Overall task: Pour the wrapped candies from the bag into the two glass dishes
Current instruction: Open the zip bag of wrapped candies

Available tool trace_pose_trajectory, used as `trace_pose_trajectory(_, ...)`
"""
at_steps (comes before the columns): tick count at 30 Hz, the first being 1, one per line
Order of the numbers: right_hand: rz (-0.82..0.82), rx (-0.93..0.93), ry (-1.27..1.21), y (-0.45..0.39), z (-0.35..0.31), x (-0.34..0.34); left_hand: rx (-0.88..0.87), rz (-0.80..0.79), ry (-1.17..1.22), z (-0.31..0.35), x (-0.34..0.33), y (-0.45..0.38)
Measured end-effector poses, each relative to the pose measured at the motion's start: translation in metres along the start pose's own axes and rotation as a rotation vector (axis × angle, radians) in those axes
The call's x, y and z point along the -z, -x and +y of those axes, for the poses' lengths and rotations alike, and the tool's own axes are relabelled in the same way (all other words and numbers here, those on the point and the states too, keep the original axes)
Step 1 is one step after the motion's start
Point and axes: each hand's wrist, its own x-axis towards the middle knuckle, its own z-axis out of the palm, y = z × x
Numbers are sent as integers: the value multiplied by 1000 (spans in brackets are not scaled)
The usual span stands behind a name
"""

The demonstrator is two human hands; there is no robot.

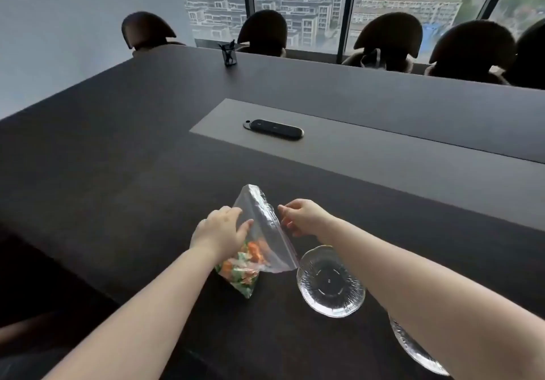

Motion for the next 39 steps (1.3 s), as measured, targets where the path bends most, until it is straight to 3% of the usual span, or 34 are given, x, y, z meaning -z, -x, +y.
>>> trace_pose_trajectory(4,-77,-112,-236,-4,1,-11,87,-55,251,2,-9,-3)
trace_pose_trajectory(9,-113,-86,-365,-8,-1,-15,154,-20,508,7,-16,-6)
trace_pose_trajectory(22,-99,38,-362,-6,-20,-34,314,-46,1072,8,-4,-4)
trace_pose_trajectory(31,-140,13,-363,-4,-21,-38,289,-69,1029,4,0,-8)
trace_pose_trajectory(36,-316,-39,-520,-1,-18,-32,182,-142,891,-3,10,-10)
trace_pose_trajectory(39,-336,-38,-515,0,-19,-30,107,-156,732,-4,15,-11)
